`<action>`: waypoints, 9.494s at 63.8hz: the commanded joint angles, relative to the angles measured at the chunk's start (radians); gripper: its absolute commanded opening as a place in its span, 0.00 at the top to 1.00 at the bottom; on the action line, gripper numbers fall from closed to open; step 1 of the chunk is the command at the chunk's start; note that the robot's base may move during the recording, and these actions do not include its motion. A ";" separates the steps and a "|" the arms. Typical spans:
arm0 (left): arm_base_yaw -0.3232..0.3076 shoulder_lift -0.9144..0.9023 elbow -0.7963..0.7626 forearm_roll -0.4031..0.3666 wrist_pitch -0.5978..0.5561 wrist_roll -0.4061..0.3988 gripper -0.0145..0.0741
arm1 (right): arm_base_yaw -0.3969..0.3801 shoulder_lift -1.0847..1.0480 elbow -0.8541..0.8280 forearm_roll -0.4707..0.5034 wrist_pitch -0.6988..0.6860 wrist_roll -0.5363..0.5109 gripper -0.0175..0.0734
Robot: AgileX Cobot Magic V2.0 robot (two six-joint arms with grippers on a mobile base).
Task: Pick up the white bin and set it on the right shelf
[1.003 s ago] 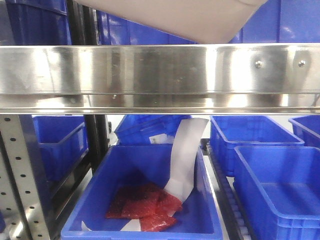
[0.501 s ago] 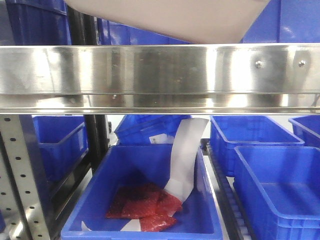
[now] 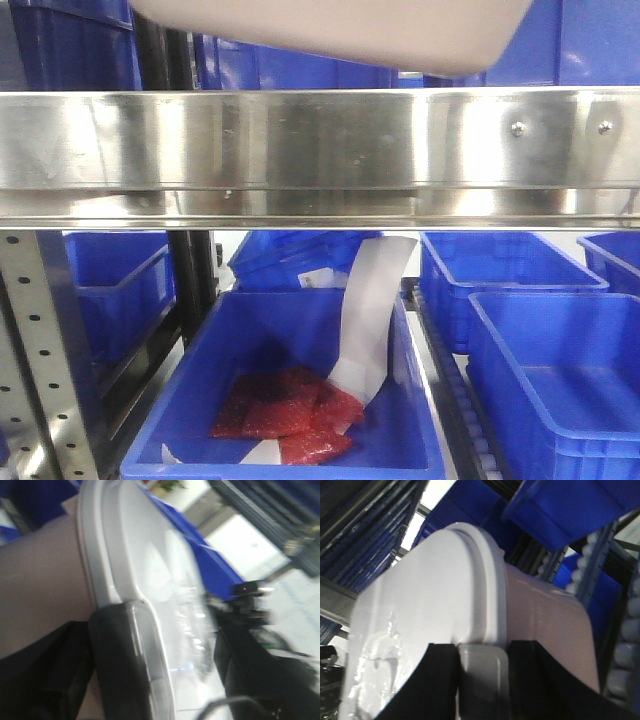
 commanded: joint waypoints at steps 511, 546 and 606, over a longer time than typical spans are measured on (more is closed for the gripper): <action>-0.184 -1.591 1.637 1.241 -1.064 -0.588 0.97 | 0.112 -1.611 1.393 -1.424 -1.044 0.697 0.74; 0.159 -1.591 1.637 1.345 -1.100 -0.588 0.97 | 0.112 -1.611 1.393 -1.424 -1.044 0.697 0.74; -0.001 -1.591 1.637 1.424 -1.132 -0.588 0.97 | 0.112 -1.611 1.393 -1.424 -1.044 0.697 0.74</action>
